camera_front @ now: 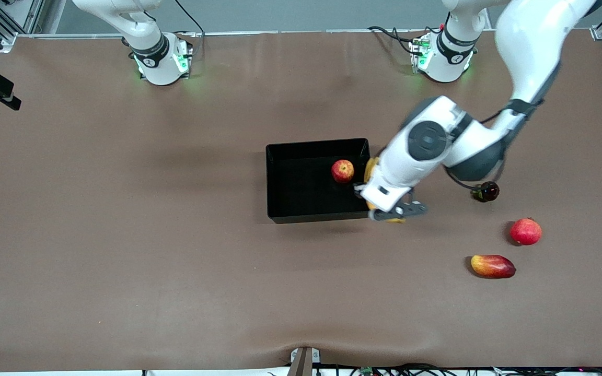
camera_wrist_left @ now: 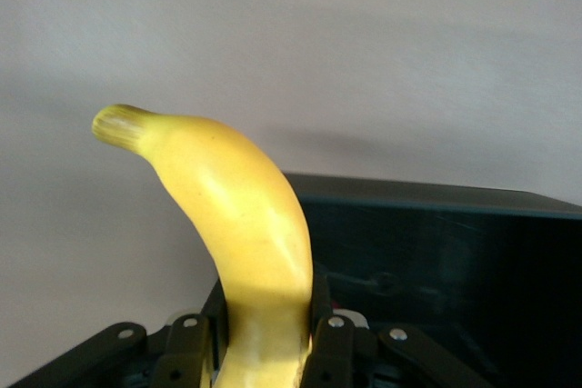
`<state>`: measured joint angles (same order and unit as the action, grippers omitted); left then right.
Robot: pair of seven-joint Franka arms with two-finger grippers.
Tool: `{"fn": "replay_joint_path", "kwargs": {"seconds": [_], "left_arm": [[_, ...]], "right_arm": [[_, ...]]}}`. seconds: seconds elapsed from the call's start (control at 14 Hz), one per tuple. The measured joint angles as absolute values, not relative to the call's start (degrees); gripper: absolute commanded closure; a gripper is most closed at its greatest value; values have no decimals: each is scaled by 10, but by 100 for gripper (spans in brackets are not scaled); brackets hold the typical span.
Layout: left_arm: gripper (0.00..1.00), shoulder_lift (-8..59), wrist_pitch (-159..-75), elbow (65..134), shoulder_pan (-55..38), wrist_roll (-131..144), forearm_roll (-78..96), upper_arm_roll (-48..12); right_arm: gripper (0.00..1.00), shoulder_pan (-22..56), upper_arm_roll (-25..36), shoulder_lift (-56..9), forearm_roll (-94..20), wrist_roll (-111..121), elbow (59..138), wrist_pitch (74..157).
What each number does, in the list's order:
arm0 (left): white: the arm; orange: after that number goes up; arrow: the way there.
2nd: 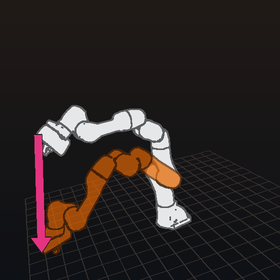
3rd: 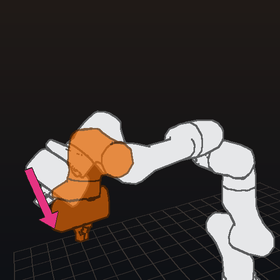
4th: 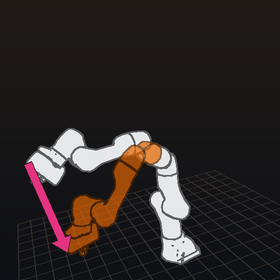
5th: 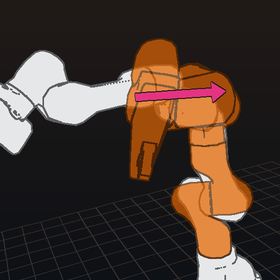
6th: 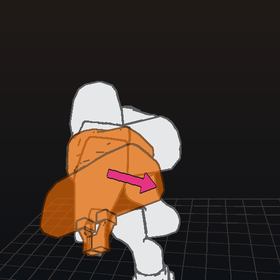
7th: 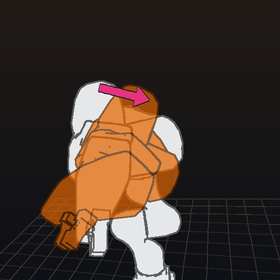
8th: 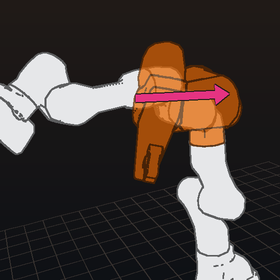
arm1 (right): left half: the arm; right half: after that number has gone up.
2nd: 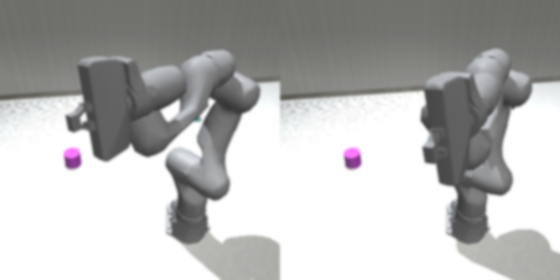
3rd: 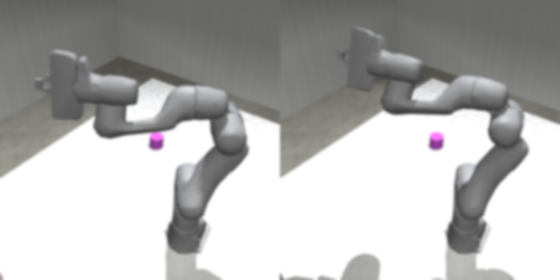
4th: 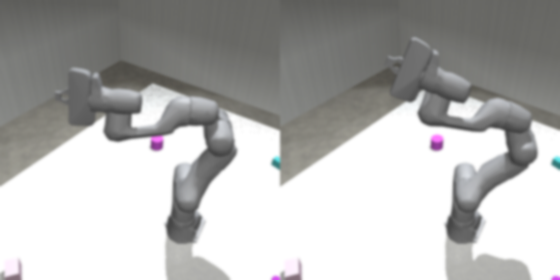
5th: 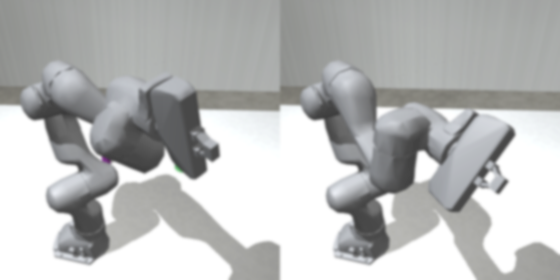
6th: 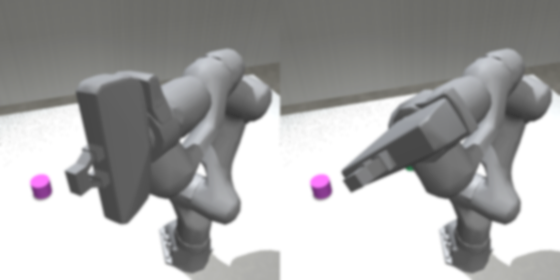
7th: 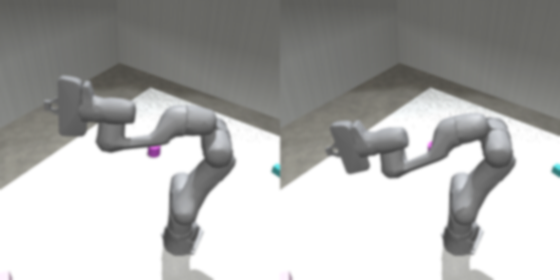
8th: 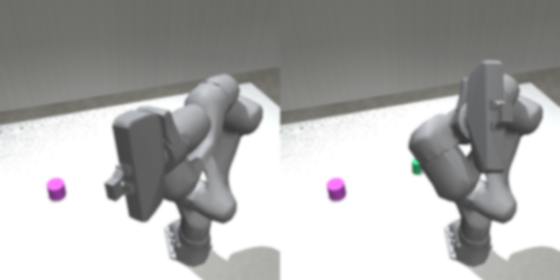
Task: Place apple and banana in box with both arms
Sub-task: 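Carry the banana over the box and lower it inside with the left gripper, then open the left gripper to release the banana in the box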
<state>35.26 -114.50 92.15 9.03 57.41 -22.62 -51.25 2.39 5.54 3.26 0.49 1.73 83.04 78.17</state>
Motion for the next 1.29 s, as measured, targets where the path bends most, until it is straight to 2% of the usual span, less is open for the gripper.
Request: {"fn": "replay_joint_path", "kwargs": {"seconds": [0.29, 0.57, 0.71, 1.07, 1.29], "left_arm": [[100, 378, -1157, 892, 7, 701, -226, -494], [100, 408, -1190, 858, -137, 776, -226, -380], [100, 429, -1215, 851, -183, 799, -226, -349], [100, 476, -1267, 839, -200, 805, -226, -339], [100, 493, -1284, 837, -219, 805, -226, -311]], "right_arm": [[0, 24, 57, 33, 5, 17, 831, 775], [0, 20, 58, 32, 5, 17, 831, 773], [0, 19, 59, 32, 5, 17, 831, 773], [0, 19, 59, 32, 5, 17, 831, 772], [0, 19, 59, 32, 5, 17, 831, 770]]}}
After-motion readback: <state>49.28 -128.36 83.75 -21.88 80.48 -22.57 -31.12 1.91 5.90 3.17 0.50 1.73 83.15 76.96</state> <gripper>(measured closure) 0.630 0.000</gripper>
